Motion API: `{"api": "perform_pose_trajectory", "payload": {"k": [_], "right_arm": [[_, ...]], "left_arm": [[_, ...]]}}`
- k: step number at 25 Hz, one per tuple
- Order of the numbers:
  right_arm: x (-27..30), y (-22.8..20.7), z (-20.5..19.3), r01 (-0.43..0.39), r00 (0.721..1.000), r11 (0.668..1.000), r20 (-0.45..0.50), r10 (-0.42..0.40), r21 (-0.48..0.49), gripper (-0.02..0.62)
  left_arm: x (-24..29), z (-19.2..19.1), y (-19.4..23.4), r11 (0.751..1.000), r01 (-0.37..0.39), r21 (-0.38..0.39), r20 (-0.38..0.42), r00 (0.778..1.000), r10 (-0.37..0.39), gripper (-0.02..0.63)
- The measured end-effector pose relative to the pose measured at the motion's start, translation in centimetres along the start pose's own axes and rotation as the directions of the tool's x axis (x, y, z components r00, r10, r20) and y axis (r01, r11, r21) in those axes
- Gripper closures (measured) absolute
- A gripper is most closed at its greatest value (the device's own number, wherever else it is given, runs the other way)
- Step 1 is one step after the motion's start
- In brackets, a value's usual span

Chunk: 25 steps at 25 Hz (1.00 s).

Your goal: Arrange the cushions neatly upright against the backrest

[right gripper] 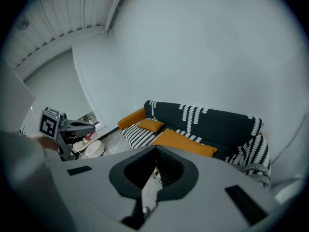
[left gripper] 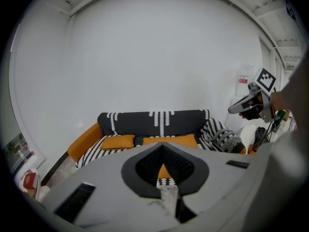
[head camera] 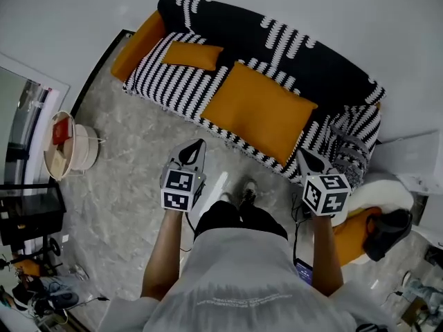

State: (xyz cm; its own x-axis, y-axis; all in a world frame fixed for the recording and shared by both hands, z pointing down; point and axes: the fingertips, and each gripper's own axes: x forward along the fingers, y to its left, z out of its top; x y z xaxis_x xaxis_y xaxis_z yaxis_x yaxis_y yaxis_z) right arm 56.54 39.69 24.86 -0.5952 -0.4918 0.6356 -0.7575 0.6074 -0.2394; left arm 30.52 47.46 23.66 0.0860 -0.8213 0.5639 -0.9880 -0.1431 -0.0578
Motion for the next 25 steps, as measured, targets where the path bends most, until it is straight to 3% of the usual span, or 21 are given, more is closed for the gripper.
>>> {"api": "perform_pose_trajectory", "payload": {"k": [4, 9, 14, 21, 25], "right_arm": [[2.4, -1.6, -1.0, 0.016, 0.999, 0.996, -0.032, -0.013, 0.082, 0.592], [5.4, -3.5, -3.1, 0.104, 0.988, 0.992, -0.12, -0.094, 0.077, 0.592], [8.1, -5.0, -3.8, 0.172, 0.98, 0.98, -0.123, -0.159, 0.104, 0.592], [11.6, -6.1, -8.2, 0.24, 0.956, 0.954, -0.213, -0.2, 0.181, 0.59], [13.7, -7.5, -12.3, 0.273, 0.932, 0.945, -0.293, -0.212, 0.183, 0.575]], "left_arm": [[3.0, -1.0, 2.6, 1.0, 0.003, 0.03, -0.055, 0.998, -0.002, 0.589], [7.1, -3.4, 5.7, 0.998, 0.04, 0.042, -0.132, 0.991, -0.034, 0.589], [11.9, -6.2, 8.7, 0.995, 0.094, 0.039, -0.18, 0.98, -0.086, 0.589], [17.9, -11.2, 11.9, 0.987, 0.161, 0.023, -0.244, 0.958, -0.15, 0.572], [21.8, -14.9, 12.6, 0.978, 0.208, 0.012, -0.309, 0.931, -0.194, 0.537]]}}
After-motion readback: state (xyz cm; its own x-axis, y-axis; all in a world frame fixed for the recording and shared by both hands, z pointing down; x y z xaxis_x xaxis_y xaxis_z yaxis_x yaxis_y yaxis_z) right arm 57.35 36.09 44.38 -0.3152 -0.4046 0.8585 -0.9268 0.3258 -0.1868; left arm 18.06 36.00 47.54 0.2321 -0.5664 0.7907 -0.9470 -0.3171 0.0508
